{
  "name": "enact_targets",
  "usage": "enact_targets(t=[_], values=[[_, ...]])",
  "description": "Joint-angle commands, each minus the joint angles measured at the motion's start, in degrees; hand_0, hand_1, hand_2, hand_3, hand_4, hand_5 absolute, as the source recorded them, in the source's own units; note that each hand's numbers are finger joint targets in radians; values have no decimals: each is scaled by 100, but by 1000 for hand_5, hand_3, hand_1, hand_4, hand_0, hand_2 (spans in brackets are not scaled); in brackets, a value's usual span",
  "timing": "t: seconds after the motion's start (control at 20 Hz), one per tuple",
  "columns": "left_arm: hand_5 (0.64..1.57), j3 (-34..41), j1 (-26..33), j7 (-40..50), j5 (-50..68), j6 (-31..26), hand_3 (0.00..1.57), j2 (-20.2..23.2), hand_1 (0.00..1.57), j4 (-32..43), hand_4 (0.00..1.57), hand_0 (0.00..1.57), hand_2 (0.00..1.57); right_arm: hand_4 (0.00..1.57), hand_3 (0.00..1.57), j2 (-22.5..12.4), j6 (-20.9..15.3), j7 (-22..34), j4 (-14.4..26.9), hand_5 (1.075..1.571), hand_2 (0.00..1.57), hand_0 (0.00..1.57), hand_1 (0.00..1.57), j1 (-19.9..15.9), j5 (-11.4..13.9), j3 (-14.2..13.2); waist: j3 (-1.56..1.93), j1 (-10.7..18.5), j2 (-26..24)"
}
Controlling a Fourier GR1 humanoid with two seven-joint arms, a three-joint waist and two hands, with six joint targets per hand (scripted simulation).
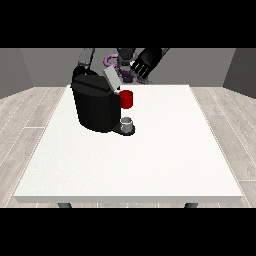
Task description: Insert the coffee pod into the coffee machine and close the lid
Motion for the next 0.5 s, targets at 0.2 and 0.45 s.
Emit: enact_targets(t=[0.2,0.45], values=[[1571,287,-672,198,11,-159,1238,440,1222,285,475,1222,1288,37,0,-346,216,305,-301,1571,0,0,0,-408,-76,-196,0,-413,383],[1571,103,-496,-39,-203,314,1245,233,1258,271,494,1258,1299,186,0,-379,242,201,-438,1571,0,0,0,-512,-183,-318,0,-490,727]])
